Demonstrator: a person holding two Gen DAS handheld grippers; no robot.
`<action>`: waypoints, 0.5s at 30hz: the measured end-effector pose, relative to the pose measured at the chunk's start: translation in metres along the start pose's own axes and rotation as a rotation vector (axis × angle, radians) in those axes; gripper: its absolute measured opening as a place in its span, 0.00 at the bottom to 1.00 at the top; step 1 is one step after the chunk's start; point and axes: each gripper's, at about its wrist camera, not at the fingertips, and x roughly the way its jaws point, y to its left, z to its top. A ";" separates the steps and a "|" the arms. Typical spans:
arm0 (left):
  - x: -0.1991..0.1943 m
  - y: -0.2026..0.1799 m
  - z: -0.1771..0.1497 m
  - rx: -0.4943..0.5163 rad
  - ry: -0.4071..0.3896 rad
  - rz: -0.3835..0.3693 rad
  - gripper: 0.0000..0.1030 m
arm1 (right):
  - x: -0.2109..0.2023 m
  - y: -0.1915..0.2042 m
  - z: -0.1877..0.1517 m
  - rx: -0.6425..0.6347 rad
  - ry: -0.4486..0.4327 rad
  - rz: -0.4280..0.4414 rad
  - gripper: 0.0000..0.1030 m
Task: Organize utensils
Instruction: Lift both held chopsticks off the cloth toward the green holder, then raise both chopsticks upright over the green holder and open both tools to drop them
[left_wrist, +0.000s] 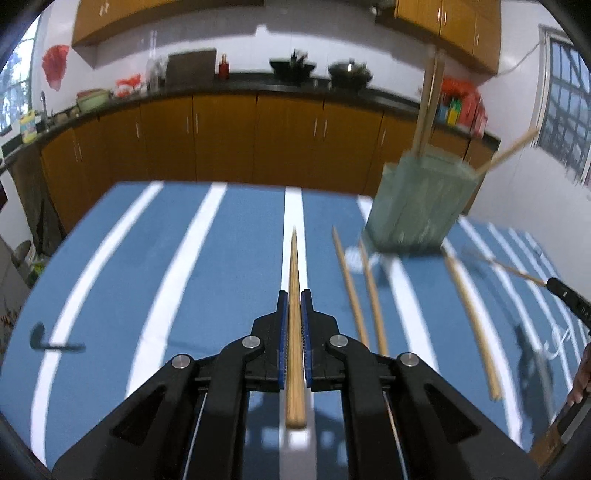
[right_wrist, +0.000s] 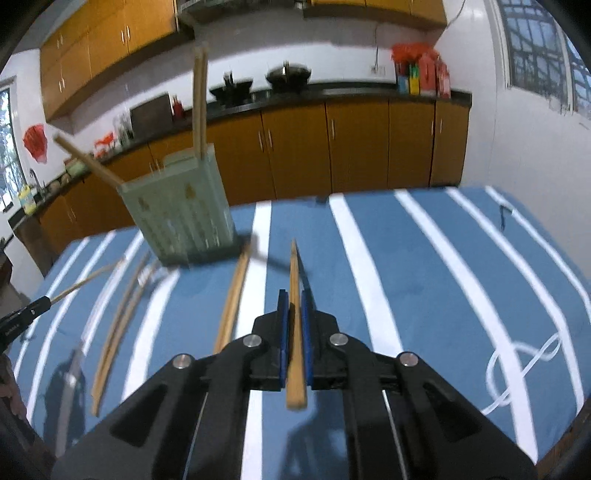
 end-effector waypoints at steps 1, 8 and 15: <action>-0.003 0.001 0.005 -0.004 -0.015 -0.002 0.07 | -0.004 0.000 0.006 0.001 -0.024 0.002 0.08; -0.021 0.004 0.044 -0.033 -0.105 -0.026 0.07 | -0.026 0.004 0.037 -0.005 -0.139 0.016 0.08; -0.038 -0.005 0.071 -0.009 -0.156 -0.064 0.07 | -0.055 0.009 0.071 0.024 -0.241 0.100 0.08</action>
